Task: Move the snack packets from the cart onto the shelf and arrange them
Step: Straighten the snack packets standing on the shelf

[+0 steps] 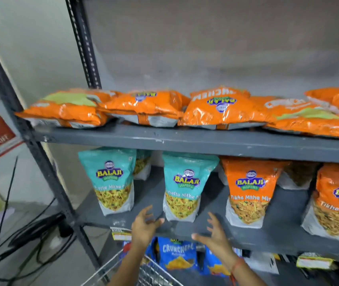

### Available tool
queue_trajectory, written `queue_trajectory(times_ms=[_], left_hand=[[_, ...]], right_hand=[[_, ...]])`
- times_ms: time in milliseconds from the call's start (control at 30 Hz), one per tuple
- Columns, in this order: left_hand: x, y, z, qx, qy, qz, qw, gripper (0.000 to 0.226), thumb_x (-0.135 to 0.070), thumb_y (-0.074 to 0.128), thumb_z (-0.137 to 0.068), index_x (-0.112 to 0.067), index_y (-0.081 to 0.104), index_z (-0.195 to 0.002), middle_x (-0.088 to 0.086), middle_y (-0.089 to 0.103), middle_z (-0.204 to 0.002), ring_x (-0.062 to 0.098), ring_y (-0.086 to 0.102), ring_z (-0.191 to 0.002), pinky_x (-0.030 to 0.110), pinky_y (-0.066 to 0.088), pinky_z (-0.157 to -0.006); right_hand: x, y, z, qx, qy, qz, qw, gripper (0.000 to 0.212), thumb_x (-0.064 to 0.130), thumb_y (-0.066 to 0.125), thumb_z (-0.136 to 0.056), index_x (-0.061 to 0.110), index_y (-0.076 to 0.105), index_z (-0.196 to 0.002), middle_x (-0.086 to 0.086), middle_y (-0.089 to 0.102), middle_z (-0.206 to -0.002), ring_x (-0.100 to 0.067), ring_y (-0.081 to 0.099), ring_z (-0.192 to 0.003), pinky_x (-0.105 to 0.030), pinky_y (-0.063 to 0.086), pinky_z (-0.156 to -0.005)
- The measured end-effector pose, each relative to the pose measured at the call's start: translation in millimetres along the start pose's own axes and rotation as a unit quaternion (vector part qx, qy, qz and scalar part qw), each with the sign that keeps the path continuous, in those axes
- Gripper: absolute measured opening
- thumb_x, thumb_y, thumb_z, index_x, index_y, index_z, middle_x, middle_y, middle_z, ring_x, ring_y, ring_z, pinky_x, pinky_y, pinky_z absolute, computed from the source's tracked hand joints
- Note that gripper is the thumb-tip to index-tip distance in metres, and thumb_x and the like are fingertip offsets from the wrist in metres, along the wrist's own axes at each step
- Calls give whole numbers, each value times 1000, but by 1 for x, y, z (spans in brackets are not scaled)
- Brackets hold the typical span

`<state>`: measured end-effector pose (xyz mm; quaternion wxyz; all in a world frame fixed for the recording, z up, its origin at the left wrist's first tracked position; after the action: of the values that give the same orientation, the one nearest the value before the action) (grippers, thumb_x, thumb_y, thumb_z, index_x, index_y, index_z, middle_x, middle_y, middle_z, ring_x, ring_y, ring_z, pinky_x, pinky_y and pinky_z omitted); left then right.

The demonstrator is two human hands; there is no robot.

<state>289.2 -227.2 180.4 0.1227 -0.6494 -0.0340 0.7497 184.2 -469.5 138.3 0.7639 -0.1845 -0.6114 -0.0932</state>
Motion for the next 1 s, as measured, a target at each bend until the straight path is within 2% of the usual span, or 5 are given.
queue_trajectory(times_ms=[300,433,633,900,1000], left_hand=[[-47,106,51,10,28,7,1000,19,-18,78,-71,-13,75,-89,12,76,-81,24,66,-75,31,50,-73],[-50,178,60,87,35,56,994,30,-1,77,-72,1,67,-101,25,70,-88,24,60,-77,41,51,-77],[-29,243,38,109,-18,48,993,59,8,75,-71,6,52,-125,16,57,-104,28,57,-99,52,49,-97],[-14,282,12,102,13,25,994,45,-4,79,-70,-12,60,-110,16,69,-112,22,67,-99,39,55,-89],[-14,283,12,114,21,9,993,50,-10,82,-69,-12,60,-114,8,70,-110,14,67,-96,34,56,-88]], right_hand=[[46,-99,66,-107,-72,21,991,81,6,81,-70,14,41,-140,-8,48,-140,-18,47,-124,-30,40,-100],[29,-160,61,-172,-42,12,984,60,6,78,-74,26,49,-122,-9,54,-127,-27,53,-113,-36,45,-94],[-39,-209,11,-140,60,15,988,76,10,74,-79,15,35,-144,-15,44,-143,-31,46,-129,-48,43,-105],[-39,-220,-47,-50,3,77,996,62,17,74,-77,26,47,-132,2,62,-126,-8,60,-107,-14,48,-79],[-34,-226,-46,-62,-9,79,995,54,18,74,-76,26,51,-125,1,63,-124,-10,59,-104,-18,46,-76]])
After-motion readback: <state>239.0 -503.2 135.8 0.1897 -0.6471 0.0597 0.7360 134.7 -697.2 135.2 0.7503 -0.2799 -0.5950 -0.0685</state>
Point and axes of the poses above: each hand's wrist, its own z-axis away from the middle knuckle, its own y-axis out of the palm, x = y × z, the point moved 10 cm from there along -z, towards the middle knuckle
